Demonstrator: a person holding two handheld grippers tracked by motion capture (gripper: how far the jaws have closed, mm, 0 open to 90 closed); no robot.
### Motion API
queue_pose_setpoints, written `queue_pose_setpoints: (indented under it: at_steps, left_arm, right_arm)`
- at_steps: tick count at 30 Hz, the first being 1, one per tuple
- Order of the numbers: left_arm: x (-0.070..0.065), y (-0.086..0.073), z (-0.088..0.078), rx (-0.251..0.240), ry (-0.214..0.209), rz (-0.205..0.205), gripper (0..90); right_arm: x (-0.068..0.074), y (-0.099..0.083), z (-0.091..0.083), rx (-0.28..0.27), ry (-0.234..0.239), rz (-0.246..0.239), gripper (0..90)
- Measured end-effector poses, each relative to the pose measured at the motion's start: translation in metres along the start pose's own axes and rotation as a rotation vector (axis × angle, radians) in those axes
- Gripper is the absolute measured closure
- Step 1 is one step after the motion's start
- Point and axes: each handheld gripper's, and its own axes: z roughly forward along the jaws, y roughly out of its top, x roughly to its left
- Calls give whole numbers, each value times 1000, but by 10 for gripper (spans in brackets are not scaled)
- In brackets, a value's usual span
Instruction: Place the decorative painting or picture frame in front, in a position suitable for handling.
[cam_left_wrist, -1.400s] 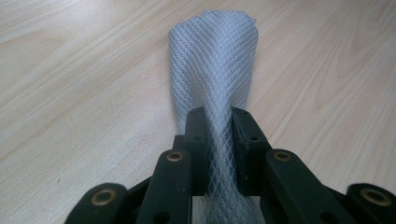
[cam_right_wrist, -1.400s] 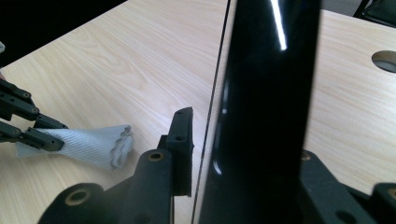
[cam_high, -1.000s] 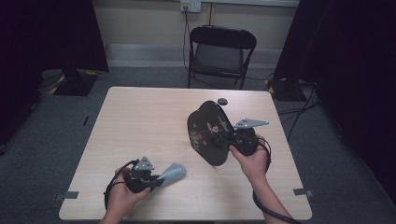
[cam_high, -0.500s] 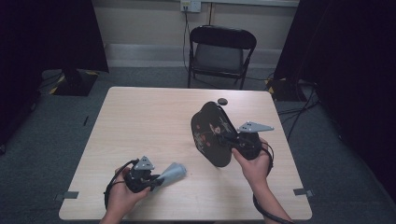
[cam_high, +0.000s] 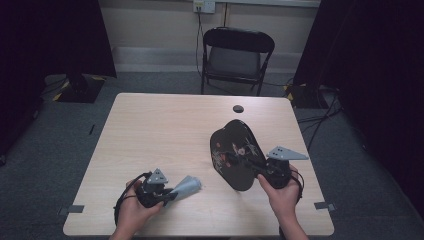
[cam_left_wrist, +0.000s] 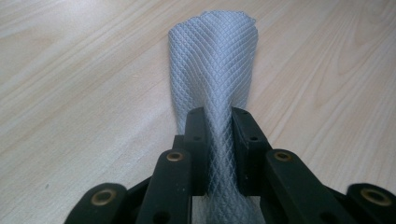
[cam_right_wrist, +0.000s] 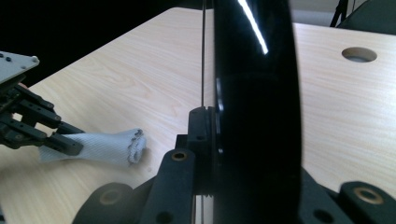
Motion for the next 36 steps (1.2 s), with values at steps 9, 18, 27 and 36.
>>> queue_pose_setpoints:
  at_steps: [9, 18, 27, 36]
  left_arm:
    - [0, -1, 2, -6, -1, -7, 781]
    - [0, -1, 2, -5, 1, 4, 779]
    - [-1, -2, 4, -10, 11, 7, 774]
    - [-1, -1, 6, -12, 19, 7, 772]
  right_arm:
    - [-2, 4, 2, 28, 5, 29, 770]
    - [-4, 3, 3, 52, 20, 21, 595]
    - [-8, -23, 1, 72, 42, -17, 436]
    - [-11, -42, -4, 91, 55, -35, 436]
